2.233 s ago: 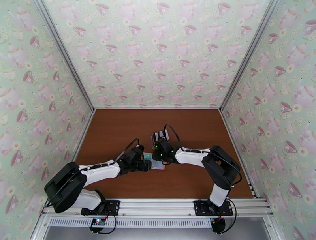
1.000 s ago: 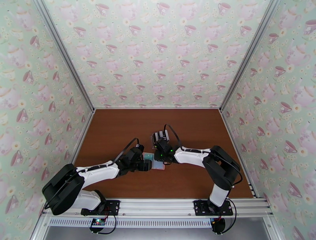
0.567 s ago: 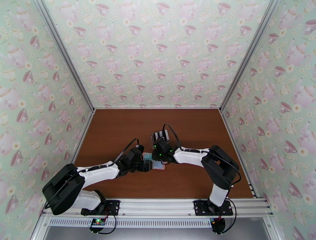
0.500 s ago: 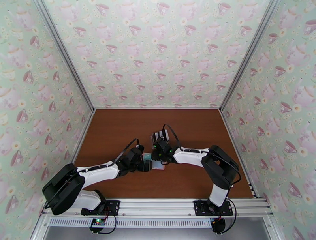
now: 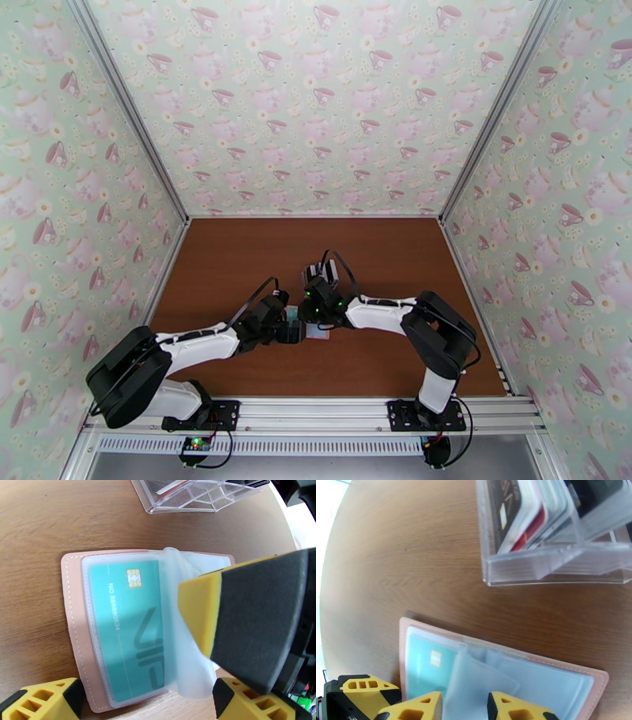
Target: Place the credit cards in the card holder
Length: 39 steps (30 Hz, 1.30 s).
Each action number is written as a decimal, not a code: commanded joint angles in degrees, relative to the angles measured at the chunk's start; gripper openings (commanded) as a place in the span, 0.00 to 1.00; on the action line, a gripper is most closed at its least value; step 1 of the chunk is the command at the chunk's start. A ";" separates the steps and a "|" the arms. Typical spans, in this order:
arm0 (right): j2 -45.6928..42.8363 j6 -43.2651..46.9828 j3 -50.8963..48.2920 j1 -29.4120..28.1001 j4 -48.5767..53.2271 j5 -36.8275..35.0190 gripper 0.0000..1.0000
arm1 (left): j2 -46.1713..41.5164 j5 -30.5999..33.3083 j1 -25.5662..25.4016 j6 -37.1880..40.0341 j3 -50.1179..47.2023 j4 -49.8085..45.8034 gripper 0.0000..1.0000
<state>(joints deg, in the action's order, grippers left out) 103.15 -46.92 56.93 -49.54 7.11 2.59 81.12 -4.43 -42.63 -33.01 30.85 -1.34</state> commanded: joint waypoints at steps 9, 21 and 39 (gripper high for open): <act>-0.28 -1.51 -0.37 -0.52 -1.92 2.46 0.36 | 5.16 -0.26 -0.57 -0.03 -0.35 0.92 0.92; -1.55 -1.15 0.33 -0.47 -0.74 2.35 0.36 | 6.66 1.09 -0.53 -0.05 -0.65 0.37 0.80; -11.73 0.34 -1.41 -0.25 4.52 -1.42 0.43 | 4.20 1.17 -0.56 -0.44 -0.80 -1.09 0.63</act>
<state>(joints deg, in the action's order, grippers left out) 93.86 -47.31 56.88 -49.56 9.34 3.14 84.31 -1.37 -42.89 -32.62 31.59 1.19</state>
